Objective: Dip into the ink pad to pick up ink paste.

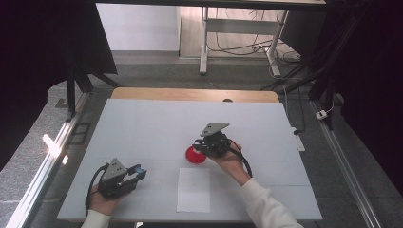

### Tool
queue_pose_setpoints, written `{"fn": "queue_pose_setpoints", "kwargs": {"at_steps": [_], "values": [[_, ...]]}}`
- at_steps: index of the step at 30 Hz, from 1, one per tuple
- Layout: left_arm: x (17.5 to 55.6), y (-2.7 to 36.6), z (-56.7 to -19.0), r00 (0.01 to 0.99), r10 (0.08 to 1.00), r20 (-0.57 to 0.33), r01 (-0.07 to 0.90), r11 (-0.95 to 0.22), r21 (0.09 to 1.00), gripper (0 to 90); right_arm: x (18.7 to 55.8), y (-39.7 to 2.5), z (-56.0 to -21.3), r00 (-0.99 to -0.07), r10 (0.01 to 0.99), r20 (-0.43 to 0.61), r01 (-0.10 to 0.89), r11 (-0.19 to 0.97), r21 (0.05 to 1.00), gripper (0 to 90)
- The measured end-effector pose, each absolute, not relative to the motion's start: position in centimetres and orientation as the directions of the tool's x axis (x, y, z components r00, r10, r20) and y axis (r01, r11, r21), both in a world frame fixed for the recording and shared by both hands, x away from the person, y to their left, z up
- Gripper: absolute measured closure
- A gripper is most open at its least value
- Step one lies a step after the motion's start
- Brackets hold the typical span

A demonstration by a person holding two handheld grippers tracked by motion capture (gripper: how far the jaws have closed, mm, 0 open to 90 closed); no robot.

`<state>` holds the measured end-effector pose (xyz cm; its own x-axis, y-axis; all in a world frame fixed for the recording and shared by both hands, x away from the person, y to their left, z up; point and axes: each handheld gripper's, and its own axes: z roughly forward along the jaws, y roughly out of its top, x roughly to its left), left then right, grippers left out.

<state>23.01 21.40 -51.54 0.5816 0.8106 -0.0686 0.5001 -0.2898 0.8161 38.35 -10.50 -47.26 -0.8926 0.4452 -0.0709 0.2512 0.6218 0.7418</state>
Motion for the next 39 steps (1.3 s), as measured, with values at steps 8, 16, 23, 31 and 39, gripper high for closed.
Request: {"fn": "queue_pose_setpoints", "kwargs": {"at_steps": [8, 16, 23, 31, 39], "values": [[23.0, 21.4, -51.6, 0.582, 0.81, -0.069, 0.501, -0.291, 0.815, 64.5, 38.5, -10.6, -47.5, -0.889, 0.453, -0.072, 0.262, 0.631, 0.73, 75.4], [23.0, 21.4, -51.6, 0.583, 0.81, -0.069, 0.501, -0.292, 0.815, 64.5, 38.8, -10.5, -48.2, -0.888, 0.455, -0.071, 0.276, 0.649, 0.709, 75.4], [23.1, 21.4, -51.6, 0.584, 0.809, -0.069, 0.502, -0.293, 0.814, 64.6, 39.0, -10.6, -48.5, -0.888, 0.455, -0.059, 0.282, 0.642, 0.713, 75.4], [23.0, 21.4, -51.6, 0.583, 0.81, -0.067, 0.501, -0.293, 0.814, 64.5, 39.0, -10.5, -48.8, -0.886, 0.459, -0.065, 0.287, 0.653, 0.7, 75.5], [23.0, 21.3, -51.6, 0.583, 0.81, -0.065, 0.501, -0.294, 0.814, 64.5, 38.8, -10.4, -48.8, -0.887, 0.455, -0.085, 0.273, 0.662, 0.698, 75.5]]}}
